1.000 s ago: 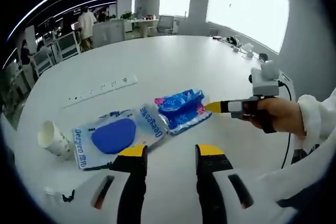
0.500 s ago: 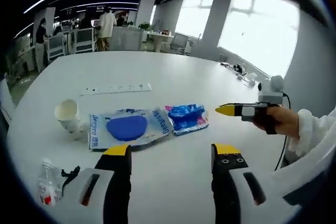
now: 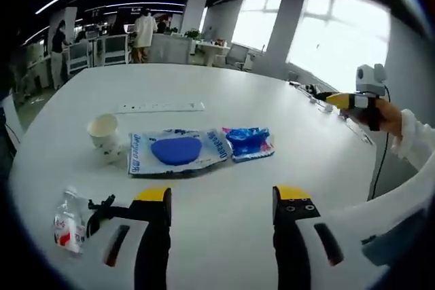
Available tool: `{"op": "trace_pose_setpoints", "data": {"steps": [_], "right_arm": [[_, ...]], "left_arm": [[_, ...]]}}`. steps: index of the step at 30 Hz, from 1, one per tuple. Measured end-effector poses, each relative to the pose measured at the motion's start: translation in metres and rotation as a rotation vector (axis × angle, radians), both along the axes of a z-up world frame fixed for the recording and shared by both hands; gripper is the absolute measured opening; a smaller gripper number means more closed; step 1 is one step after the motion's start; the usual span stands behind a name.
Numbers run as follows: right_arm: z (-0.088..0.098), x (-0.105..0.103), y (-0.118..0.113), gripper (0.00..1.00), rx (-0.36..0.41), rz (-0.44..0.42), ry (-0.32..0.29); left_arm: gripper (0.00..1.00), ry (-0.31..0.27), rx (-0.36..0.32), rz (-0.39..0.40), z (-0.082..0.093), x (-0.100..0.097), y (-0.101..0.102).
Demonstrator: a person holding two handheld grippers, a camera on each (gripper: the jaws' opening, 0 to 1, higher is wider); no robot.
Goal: Arrange the tabletop items into an orderly group along one side of the table until the central work area is clear of visible clutter.
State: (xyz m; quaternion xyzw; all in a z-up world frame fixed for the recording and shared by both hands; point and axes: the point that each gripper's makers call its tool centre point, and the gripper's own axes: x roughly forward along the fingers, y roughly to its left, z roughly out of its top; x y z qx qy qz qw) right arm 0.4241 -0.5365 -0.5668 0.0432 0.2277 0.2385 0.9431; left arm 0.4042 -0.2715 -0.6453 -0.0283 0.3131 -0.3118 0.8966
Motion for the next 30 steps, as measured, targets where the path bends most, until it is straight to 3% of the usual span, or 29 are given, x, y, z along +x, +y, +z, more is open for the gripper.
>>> {"op": "trace_pose_setpoints", "data": {"steps": [6, 12, 18, 27, 30], "right_arm": [[-0.013, -0.014, 0.018, 0.73, 0.023, 0.014, 0.036], [-0.025, -0.023, 0.042, 0.73, 0.055, 0.027, 0.067], [-0.038, -0.023, 0.051, 0.72, 0.076, 0.028, 0.092], [-0.050, -0.024, 0.066, 0.71, 0.093, 0.049, 0.127], [-0.051, -0.026, 0.070, 0.71, 0.122, 0.041, 0.140]], "left_arm": [[0.62, 0.011, 0.004, 0.067, -0.003, 0.003, 0.029], [0.62, 0.012, 0.026, 0.079, 0.000, 0.008, 0.049], [0.62, 0.012, 0.038, 0.098, -0.005, 0.011, 0.068], [0.61, 0.037, 0.045, 0.186, -0.018, 0.011, 0.100], [0.61, 0.024, 0.049, 0.203, -0.013, 0.013, 0.110]]}}
